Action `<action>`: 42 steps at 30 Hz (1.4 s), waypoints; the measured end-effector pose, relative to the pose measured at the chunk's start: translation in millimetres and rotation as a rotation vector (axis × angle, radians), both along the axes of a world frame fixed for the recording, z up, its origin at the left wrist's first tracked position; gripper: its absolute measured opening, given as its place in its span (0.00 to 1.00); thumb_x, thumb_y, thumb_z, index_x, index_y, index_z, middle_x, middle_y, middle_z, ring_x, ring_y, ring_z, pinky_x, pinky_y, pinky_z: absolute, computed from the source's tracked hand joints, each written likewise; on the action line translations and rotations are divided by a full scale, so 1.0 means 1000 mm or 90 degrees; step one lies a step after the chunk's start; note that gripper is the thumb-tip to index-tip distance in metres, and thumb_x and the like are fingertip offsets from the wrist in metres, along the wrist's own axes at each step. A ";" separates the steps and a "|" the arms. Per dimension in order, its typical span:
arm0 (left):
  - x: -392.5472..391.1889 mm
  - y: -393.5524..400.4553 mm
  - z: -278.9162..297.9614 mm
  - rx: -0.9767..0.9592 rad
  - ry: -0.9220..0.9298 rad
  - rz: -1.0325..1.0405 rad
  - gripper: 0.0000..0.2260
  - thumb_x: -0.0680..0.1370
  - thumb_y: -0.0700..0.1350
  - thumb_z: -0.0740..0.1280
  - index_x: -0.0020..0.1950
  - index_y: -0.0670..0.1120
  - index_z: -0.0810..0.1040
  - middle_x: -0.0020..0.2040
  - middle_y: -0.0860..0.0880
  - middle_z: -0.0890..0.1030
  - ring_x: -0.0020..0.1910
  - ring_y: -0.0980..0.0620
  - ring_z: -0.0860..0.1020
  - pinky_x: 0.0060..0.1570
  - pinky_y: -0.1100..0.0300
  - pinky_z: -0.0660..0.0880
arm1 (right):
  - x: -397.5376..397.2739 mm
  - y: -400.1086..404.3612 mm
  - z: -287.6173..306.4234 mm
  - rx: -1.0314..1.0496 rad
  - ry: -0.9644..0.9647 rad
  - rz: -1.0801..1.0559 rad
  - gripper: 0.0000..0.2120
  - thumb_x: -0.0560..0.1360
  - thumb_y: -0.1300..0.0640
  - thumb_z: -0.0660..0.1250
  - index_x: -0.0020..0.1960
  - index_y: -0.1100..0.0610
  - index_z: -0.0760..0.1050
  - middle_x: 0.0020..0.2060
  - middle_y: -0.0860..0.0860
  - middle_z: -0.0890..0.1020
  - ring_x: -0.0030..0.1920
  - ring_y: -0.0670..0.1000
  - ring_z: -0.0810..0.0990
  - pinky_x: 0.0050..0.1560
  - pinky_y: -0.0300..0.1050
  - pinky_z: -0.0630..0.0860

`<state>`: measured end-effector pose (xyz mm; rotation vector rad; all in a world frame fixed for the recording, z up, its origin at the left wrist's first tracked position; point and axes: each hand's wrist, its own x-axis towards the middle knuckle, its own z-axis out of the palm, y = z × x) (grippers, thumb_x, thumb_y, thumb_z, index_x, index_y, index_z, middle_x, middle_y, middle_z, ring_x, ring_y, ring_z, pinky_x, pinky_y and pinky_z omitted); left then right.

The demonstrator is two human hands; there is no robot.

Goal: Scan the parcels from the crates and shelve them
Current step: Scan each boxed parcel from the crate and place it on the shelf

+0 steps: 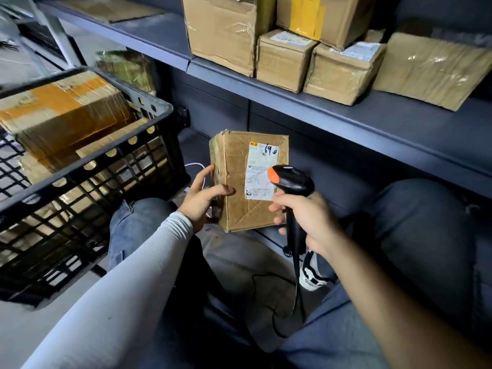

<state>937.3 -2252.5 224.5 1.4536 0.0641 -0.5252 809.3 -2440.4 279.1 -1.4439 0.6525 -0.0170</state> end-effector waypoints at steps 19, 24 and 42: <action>-0.002 0.001 0.000 -0.004 0.010 0.030 0.30 0.74 0.37 0.74 0.70 0.63 0.76 0.48 0.56 0.83 0.52 0.45 0.82 0.54 0.45 0.79 | -0.031 -0.004 0.016 0.020 0.017 0.004 0.03 0.76 0.63 0.70 0.45 0.60 0.82 0.30 0.55 0.79 0.28 0.54 0.75 0.32 0.45 0.73; -0.002 0.002 0.000 -0.006 0.002 0.027 0.32 0.73 0.38 0.75 0.72 0.63 0.74 0.56 0.52 0.80 0.58 0.43 0.81 0.58 0.42 0.79 | -0.031 -0.005 0.015 0.031 0.016 0.007 0.02 0.76 0.63 0.70 0.46 0.61 0.82 0.30 0.55 0.78 0.27 0.54 0.75 0.31 0.44 0.72; -0.005 0.012 0.021 -0.021 0.028 0.001 0.22 0.64 0.56 0.73 0.57 0.57 0.83 0.52 0.50 0.84 0.54 0.45 0.79 0.51 0.50 0.75 | -0.013 -0.011 -0.005 -0.126 -0.005 -0.033 0.05 0.73 0.56 0.78 0.46 0.49 0.83 0.44 0.48 0.84 0.47 0.49 0.81 0.47 0.57 0.85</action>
